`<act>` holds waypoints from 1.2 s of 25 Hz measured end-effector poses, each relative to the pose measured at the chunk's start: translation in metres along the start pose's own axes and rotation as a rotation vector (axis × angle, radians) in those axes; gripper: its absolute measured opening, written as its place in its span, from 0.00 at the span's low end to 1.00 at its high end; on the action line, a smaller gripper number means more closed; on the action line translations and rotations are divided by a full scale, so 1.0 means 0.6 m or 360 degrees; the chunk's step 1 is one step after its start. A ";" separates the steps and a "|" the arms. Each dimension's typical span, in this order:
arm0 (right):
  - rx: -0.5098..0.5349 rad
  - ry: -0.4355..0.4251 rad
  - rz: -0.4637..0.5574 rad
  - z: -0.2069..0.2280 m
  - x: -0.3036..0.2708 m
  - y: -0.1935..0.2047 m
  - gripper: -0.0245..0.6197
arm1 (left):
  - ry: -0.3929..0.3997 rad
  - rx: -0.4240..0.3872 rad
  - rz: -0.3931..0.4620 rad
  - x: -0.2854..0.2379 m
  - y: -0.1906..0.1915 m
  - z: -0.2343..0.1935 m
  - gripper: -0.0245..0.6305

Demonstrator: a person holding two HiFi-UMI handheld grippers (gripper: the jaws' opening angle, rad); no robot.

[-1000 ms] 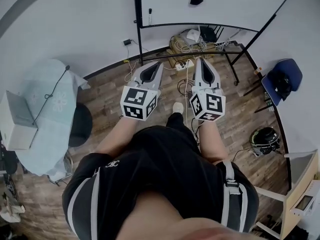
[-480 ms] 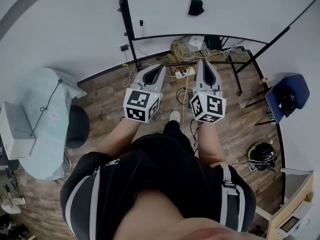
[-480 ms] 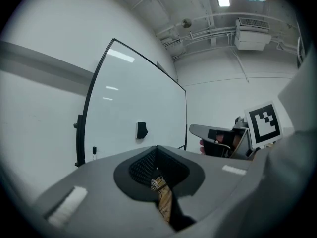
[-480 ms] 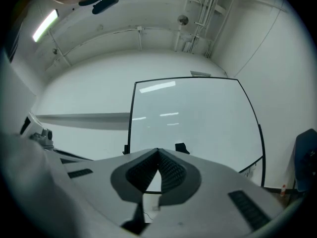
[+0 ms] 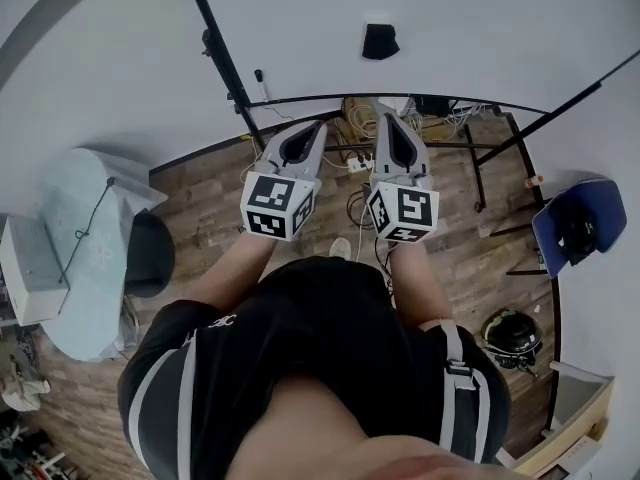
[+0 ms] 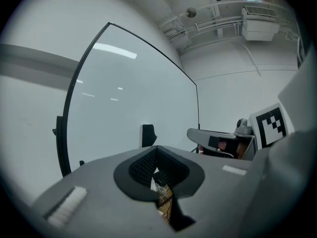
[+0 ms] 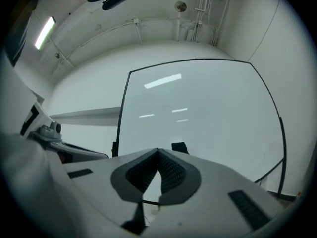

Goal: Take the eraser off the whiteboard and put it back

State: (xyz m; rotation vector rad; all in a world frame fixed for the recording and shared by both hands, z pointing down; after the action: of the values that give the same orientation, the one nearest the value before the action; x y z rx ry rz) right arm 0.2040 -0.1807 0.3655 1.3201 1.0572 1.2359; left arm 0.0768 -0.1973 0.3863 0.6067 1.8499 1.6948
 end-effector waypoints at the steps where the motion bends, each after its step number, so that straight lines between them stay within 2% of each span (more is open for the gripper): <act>1: 0.0002 -0.0015 0.0003 0.010 -0.017 -0.002 0.05 | -0.0010 0.0002 0.0003 -0.019 -0.004 -0.005 0.05; 9: 0.0003 -0.0067 -0.0015 0.077 -0.131 -0.005 0.05 | -0.0075 0.0038 -0.0006 -0.119 -0.024 -0.047 0.05; 13: -0.0003 0.0017 -0.0028 0.086 -0.173 0.000 0.05 | -0.0083 0.0041 -0.0024 -0.127 -0.021 -0.074 0.05; 21: 0.0031 0.0077 -0.0029 0.058 -0.216 0.006 0.05 | -0.0084 0.0025 -0.0025 -0.139 -0.029 -0.150 0.05; 28: 0.0035 0.0206 -0.0032 0.050 -0.231 0.015 0.05 | -0.0031 0.0003 -0.0043 -0.136 -0.031 -0.172 0.05; 29: 0.0032 0.0218 -0.0050 0.051 -0.236 0.019 0.10 | -0.0024 0.0007 -0.0049 -0.136 -0.029 -0.174 0.05; 30: 0.0025 0.0220 -0.0075 0.051 -0.240 0.023 0.26 | -0.0017 0.0017 -0.0056 -0.135 -0.027 -0.176 0.05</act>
State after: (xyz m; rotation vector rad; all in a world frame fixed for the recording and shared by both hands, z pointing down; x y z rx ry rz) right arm 0.2202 -0.3276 0.3625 1.2286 1.1915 1.3003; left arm 0.0674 -0.3311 0.3834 0.5830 1.8524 1.6568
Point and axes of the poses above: the fingertips, and each gripper's own axes: x backward along the fingers, z to its right, y out of its underside, the point moved 3 cm from there along x, backward along the fingers, and after that the axes turned 5 degrees about y, right-handed, at the moved point
